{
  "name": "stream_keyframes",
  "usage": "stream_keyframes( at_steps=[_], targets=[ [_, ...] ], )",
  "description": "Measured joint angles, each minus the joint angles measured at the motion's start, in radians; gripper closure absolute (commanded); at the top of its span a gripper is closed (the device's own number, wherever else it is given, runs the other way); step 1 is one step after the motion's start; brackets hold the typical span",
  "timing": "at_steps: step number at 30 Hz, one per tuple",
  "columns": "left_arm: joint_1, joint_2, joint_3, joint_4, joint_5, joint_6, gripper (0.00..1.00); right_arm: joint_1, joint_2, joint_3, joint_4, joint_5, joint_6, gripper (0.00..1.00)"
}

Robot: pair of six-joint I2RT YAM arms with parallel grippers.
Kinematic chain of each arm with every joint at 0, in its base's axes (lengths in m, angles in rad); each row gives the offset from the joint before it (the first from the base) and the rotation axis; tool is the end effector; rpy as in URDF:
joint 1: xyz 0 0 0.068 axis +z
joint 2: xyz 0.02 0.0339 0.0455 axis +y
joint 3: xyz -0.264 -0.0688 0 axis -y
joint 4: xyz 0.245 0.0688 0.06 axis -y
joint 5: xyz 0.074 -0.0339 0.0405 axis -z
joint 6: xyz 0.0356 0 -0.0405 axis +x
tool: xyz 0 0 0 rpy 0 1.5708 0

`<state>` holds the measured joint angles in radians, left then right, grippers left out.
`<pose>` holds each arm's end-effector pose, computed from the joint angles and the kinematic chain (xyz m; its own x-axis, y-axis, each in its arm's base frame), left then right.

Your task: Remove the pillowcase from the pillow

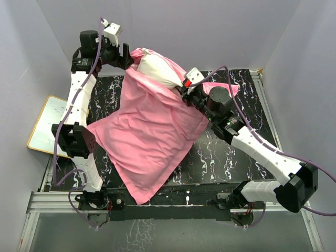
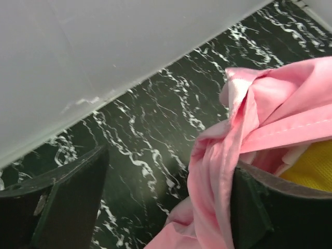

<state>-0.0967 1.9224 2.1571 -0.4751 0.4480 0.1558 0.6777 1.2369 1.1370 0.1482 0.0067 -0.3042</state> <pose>0.4348 -0.0577 0.4514 -0.1556 0.1556 -0.9755 0.5364 0.8425 0.0488 0.2282 0.1833 0.4035 0.2221 -0.2057 -0.9531 -0.5820 0.7563 -0.2989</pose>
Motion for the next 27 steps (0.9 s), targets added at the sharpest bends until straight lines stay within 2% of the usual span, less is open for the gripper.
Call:
stream_keyframes(
  at_steps=[6, 10, 18, 22, 27],
  targets=[
    [0.031, -0.053, -0.003, -0.016, 0.139, 0.006, 0.16, 0.0, 0.07, 0.117, -0.008, -0.127, 0.027, 0.92],
    [0.032, -0.137, 0.043, 0.063, 0.187, -0.005, 0.14, 0.002, 0.128, 0.216, -0.02, -0.227, 0.038, 0.92],
    [0.027, -0.23, 0.169, 0.185, 0.269, -0.017, 0.17, 0.03, 0.129, 0.246, -0.022, -0.362, 0.038, 0.92],
    [0.021, -0.197, 0.169, 0.183, 0.278, -0.014, 0.19, 0.06, 0.129, 0.248, -0.04, -0.385, 0.024, 0.92],
    [0.022, -0.08, 0.183, 0.121, 0.254, 0.019, 0.22, 0.074, 0.123, 0.248, -0.043, -0.382, 0.019, 0.92]
  ],
)
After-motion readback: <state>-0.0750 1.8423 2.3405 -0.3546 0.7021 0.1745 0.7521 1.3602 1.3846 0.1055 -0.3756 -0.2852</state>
